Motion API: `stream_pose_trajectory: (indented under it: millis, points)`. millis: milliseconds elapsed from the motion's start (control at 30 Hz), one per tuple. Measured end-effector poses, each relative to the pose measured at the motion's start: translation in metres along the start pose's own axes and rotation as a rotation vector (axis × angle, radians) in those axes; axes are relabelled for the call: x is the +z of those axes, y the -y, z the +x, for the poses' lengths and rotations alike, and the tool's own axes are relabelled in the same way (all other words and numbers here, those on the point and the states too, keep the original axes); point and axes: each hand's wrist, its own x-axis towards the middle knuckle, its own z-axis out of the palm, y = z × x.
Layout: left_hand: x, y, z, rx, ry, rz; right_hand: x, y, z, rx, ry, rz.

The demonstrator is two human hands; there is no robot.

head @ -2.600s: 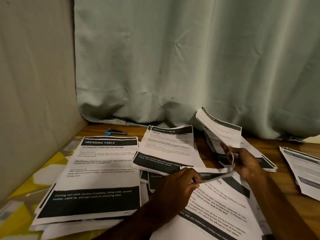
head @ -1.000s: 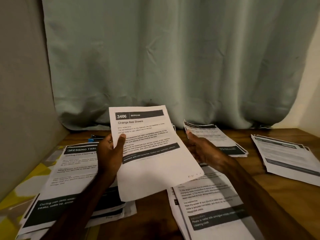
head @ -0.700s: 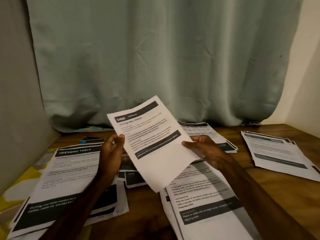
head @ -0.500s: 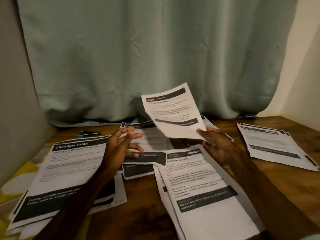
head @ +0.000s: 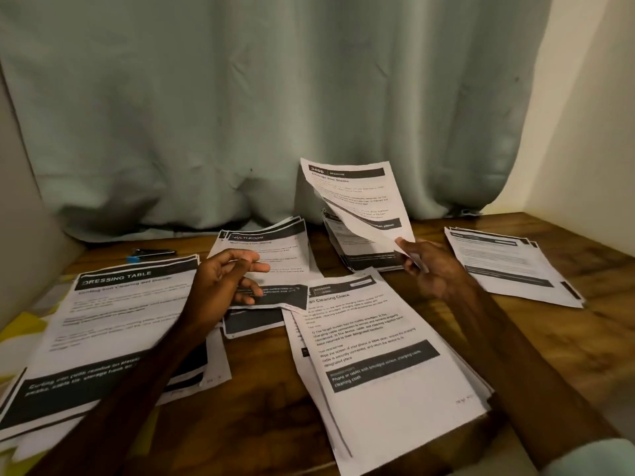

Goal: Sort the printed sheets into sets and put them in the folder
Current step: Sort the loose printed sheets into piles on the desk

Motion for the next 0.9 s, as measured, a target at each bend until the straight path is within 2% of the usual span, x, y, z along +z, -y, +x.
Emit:
stream_pose_trajectory:
  millis: [200, 267, 367, 433, 500, 600, 900]
  points:
    - [0.001, 0.004, -0.002, 0.003, 0.065, 0.055, -0.039, 0.013, -0.041, 0.043, 0.068, -0.4]
    - [0.001, 0.007, -0.002, 0.023, 0.083, 0.114, -0.049, 0.007, -0.05, 0.02, 0.021, -0.67]
    - [0.004, 0.015, -0.004, 0.144, 0.094, 0.401, -0.069, -0.005, -0.062, 0.026, -0.044, -0.916]
    - [0.005, 0.022, -0.005, 0.266, 0.108, 0.703, -0.084, -0.008, -0.075, 0.015, -0.074, -0.92]
    - [0.004, 0.029, -0.003, 0.37, 0.172, 0.864, -0.104, -0.016, -0.081, -0.019, -0.078, -0.905]
    - [0.003, 0.039, -0.001, 0.433, 0.251, 0.857, -0.118, -0.026, -0.097, -0.062, -0.058, -0.895]
    - [0.003, 0.05, -0.004, 0.378, 0.312, 0.882, -0.114, -0.045, -0.115, -0.233, 0.075, -1.126]
